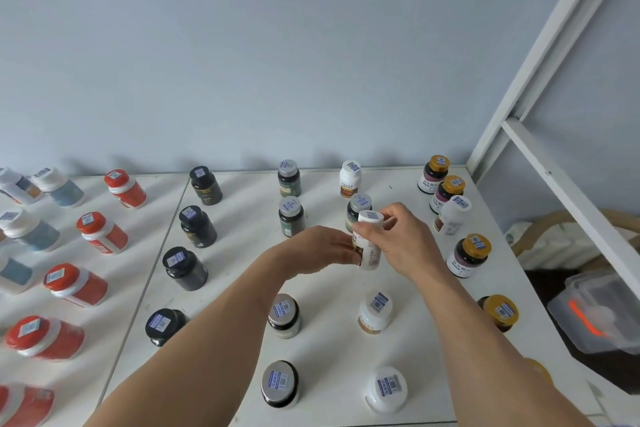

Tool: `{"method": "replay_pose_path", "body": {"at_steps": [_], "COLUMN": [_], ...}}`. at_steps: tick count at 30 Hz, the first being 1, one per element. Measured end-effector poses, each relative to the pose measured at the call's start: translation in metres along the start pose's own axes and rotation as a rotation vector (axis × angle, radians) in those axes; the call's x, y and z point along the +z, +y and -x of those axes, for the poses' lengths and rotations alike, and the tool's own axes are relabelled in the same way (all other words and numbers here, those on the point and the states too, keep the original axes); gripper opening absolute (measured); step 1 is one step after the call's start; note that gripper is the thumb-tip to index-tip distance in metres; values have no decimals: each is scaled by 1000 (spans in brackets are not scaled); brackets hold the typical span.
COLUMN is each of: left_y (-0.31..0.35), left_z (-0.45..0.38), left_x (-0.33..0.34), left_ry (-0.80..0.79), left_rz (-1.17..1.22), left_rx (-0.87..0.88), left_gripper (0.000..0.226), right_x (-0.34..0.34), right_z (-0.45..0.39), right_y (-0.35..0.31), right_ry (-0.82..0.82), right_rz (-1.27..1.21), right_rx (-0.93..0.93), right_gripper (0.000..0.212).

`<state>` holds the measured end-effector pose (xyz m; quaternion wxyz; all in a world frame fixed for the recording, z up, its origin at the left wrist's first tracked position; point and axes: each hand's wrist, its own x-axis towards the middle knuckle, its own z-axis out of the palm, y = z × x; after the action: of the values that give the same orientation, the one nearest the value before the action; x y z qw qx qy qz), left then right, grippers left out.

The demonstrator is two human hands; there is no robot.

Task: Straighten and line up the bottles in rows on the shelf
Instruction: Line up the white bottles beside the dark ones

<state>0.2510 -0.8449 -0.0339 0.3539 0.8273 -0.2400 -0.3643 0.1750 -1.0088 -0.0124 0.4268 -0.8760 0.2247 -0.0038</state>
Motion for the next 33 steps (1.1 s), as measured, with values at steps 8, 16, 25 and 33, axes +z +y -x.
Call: {"method": "replay_pose_path", "body": {"at_steps": [8, 16, 25, 33], "left_y": [-1, -4, -8, -11], "left_z": [3, 3, -2, -5], "left_x": [-3, 1, 9, 6], "left_ry": [-12, 82, 256, 251], "left_rz": [12, -347, -884, -849], "left_rx": [1, -29, 123, 121], "left_gripper": [20, 52, 42, 42], "right_x": [1, 6, 28, 31], "right_z": [3, 2, 4, 3], "right_y": [-3, 6, 31, 32], "right_ry": [-1, -84, -141, -125], "right_rz": [12, -2, -21, 7], "right_rx": [-5, -21, 57, 55], "right_gripper": [49, 40, 44, 50]}}
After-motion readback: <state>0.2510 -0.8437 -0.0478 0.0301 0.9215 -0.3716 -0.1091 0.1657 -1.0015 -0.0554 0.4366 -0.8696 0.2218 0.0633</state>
